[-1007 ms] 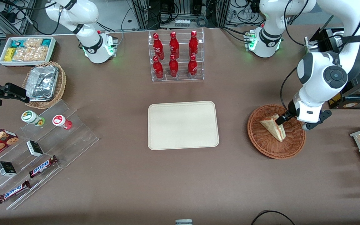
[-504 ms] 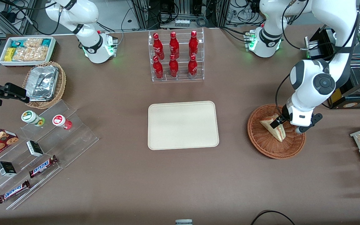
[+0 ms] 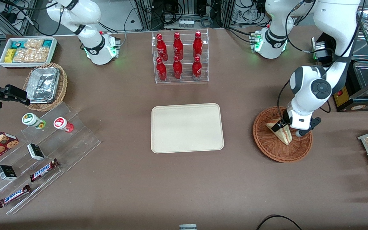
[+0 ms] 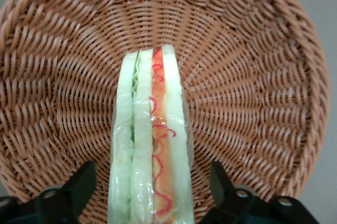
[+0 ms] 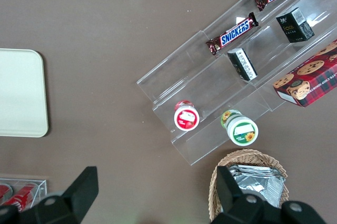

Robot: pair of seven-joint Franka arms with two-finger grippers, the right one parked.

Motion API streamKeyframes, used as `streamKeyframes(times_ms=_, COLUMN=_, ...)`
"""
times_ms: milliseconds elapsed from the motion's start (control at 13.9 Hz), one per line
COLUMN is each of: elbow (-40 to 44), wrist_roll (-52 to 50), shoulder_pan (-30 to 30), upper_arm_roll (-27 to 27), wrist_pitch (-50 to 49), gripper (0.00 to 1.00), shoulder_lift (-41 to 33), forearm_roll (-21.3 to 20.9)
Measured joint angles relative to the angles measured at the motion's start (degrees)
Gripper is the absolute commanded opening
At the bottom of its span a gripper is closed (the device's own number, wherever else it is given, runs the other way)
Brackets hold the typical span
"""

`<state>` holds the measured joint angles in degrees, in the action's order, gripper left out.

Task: Place sandwich from basket to tray
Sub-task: 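Lift the sandwich out of the basket with the left gripper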

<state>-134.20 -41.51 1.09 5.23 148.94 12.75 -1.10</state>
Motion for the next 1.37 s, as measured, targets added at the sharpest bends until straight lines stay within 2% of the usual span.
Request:
streamKeyframes(times_ms=360, elbow=-0.3, wrist_roll=0.0, shoulder_pan=0.0, upper_arm_roll=0.0, wrist_pitch=-0.6, gripper=0.00, shoulder_lift=-0.5, forearm_roll=0.0)
streamKeyframes(times_ms=647, elbow=2.6, wrist_roll=0.2, shoulder_pan=0.7, upper_arm_roll=1.0, wrist_pitch=-8.4, gripper=0.00, shoulder_lift=-4.1, forearm_roll=-0.2)
streamKeyframes(times_ms=1007, elbow=14.2, wrist_roll=3.5, shoulder_pan=7.5, upper_arm_roll=1.8, wrist_pitch=-25.3, gripper=0.00, shoulder_lift=-4.8, forearm_roll=-0.2)
streamKeyframes(times_ms=1367, elbow=18.6, wrist_roll=4.4, shoulder_pan=13.5, upper_arm_roll=2.1, wrist_pitch=-27.3, gripper=0.00, shoulder_lift=-1.8, forearm_roll=-0.2)
